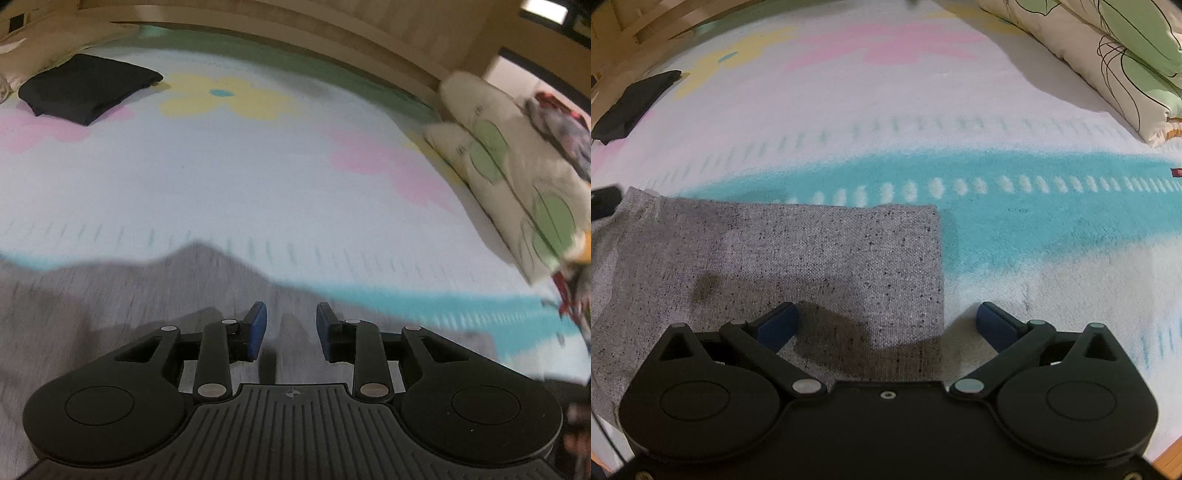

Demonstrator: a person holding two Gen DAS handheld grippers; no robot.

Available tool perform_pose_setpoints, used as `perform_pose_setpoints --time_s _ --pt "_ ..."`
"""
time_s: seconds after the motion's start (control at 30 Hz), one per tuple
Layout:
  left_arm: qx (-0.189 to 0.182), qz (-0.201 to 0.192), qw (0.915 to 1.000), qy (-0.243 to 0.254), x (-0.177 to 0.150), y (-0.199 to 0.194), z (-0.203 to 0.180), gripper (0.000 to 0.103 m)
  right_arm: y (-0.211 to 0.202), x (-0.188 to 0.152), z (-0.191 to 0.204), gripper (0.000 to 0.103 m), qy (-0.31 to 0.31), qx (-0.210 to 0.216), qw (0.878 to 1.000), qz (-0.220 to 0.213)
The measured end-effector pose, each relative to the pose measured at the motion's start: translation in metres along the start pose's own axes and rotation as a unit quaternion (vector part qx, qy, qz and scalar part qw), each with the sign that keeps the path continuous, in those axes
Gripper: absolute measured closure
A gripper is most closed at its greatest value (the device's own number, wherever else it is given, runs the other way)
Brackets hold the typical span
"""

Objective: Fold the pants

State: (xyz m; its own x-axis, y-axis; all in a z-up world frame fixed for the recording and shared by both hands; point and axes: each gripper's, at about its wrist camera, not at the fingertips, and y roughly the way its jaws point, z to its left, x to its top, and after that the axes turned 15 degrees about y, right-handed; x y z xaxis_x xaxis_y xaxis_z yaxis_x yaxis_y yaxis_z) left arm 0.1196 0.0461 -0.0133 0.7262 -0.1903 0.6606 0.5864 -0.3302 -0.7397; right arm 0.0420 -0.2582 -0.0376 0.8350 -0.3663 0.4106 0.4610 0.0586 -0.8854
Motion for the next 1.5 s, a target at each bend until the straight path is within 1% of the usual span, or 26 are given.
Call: perform_pose_setpoints --time_s 0.03,0.17,0.2,0.23,0.27,0.33,0.37,0.43,0.5,0.57,0.63,0.7,0.73,0.83,0.9,0.97,1.03,1.1,1.13,1.17,1.27,1.33,1.37,1.43,1.5 --pt "-0.003 0.006 1.0000 0.003 -0.007 -0.003 -0.003 0.074 0.000 0.000 0.001 0.001 0.000 -0.001 1.000 0.000" --pt "-0.009 0.052 0.9985 0.012 -0.049 -0.011 -0.019 0.074 0.000 0.001 0.003 0.001 -0.001 -0.007 1.000 0.002" --pt "-0.004 0.072 0.9973 0.017 -0.059 -0.010 -0.022 0.073 0.000 0.002 0.004 0.001 -0.002 -0.010 1.000 0.002" --pt "0.001 0.075 0.9970 0.018 -0.066 -0.009 -0.023 0.073 -0.002 0.003 0.005 0.001 0.000 -0.016 1.000 0.000" --pt "0.006 0.051 0.9984 0.023 -0.074 -0.015 -0.025 0.072 -0.006 0.005 0.006 0.001 0.008 -0.028 1.000 -0.011" --pt "0.011 0.050 0.9982 0.032 -0.078 -0.020 -0.026 0.071 -0.021 0.006 0.009 0.001 0.020 -0.045 0.997 -0.053" --pt "0.013 0.048 0.9982 0.034 -0.078 -0.024 -0.026 0.071 -0.030 0.007 0.012 0.001 0.019 -0.045 0.996 -0.076" --pt "0.021 0.042 0.9985 0.027 -0.079 -0.030 -0.023 0.071 -0.044 0.007 0.020 0.001 0.011 -0.032 0.995 -0.096" --pt "0.028 0.023 0.9993 0.007 -0.082 -0.041 -0.015 0.071 -0.052 0.005 0.029 0.001 0.008 0.000 0.996 -0.088" --pt "0.026 0.005 0.9994 -0.023 -0.084 -0.052 -0.003 0.071 -0.051 0.001 0.040 0.001 0.006 0.029 0.998 -0.063" --pt "0.029 -0.013 0.9981 -0.053 -0.085 -0.061 0.008 0.071 -0.045 -0.005 0.052 0.001 -0.001 0.048 0.998 -0.034" --pt "0.041 -0.032 0.9959 -0.075 -0.087 -0.073 0.022 0.071 -0.039 -0.013 0.062 0.001 -0.011 0.054 0.998 -0.017" --pt "0.049 -0.042 0.9944 -0.083 -0.089 -0.077 0.030 0.071 -0.035 -0.017 0.068 0.001 -0.020 0.054 0.998 -0.009" --pt "0.080 -0.076 0.9865 -0.120 -0.094 -0.101 0.058 0.071 -0.020 -0.027 0.080 0.001 -0.036 0.054 0.998 0.023" --pt "0.102 -0.099 0.9775 -0.156 -0.100 -0.117 0.079 0.069 -0.011 -0.032 0.086 0.001 -0.041 0.045 0.997 0.040" --pt "0.128 -0.104 0.9667 -0.195 -0.103 -0.129 0.103 0.066 -0.011 -0.041 0.093 0.001 -0.065 0.022 0.997 0.029" --pt "0.145 -0.101 0.9597 -0.218 -0.099 -0.140 0.130 0.065 -0.009 -0.047 0.101 0.000 -0.088 0.007 0.996 0.021" --pt "0.167 -0.104 0.9537 -0.228 -0.088 -0.151 0.156 0.064 -0.009 -0.051 0.102 0.000 -0.089 0.001 0.996 0.009" --pt "0.173 -0.103 0.9525 -0.228 -0.080 -0.151 0.165 0.063 -0.009 -0.052 0.103 0.000 -0.088 -0.001 0.996 0.006" --pt "0.175 -0.098 0.9533 -0.226 -0.071 -0.152 0.176 0.062 -0.009 -0.052 0.103 0.000 -0.087 -0.002 0.996 0.005" --pt "0.150 -0.061 0.9646 -0.208 -0.047 -0.146 0.208 0.061 -0.008 -0.051 0.103 0.000 -0.084 0.000 0.996 0.008" --pt "0.135 -0.039 0.9685 -0.206 -0.030 -0.134 0.228 0.061 -0.009 -0.052 0.101 0.000 -0.085 0.003 0.996 0.006" --pt "0.130 -0.030 0.9698 -0.204 -0.024 -0.128 0.232 0.061 -0.009 -0.051 0.101 0.000 -0.087 0.004 0.996 0.005" --pt "0.115 -0.004 0.9750 -0.190 -0.017 -0.113 0.240 0.061 -0.009 -0.052 0.099 0.000 -0.090 0.006 0.996 0.000" --pt "0.102 0.029 0.9788 -0.176 -0.004 -0.092 0.250 0.061 -0.009 -0.052 0.103 0.000 -0.091 0.004 0.996 -0.002"
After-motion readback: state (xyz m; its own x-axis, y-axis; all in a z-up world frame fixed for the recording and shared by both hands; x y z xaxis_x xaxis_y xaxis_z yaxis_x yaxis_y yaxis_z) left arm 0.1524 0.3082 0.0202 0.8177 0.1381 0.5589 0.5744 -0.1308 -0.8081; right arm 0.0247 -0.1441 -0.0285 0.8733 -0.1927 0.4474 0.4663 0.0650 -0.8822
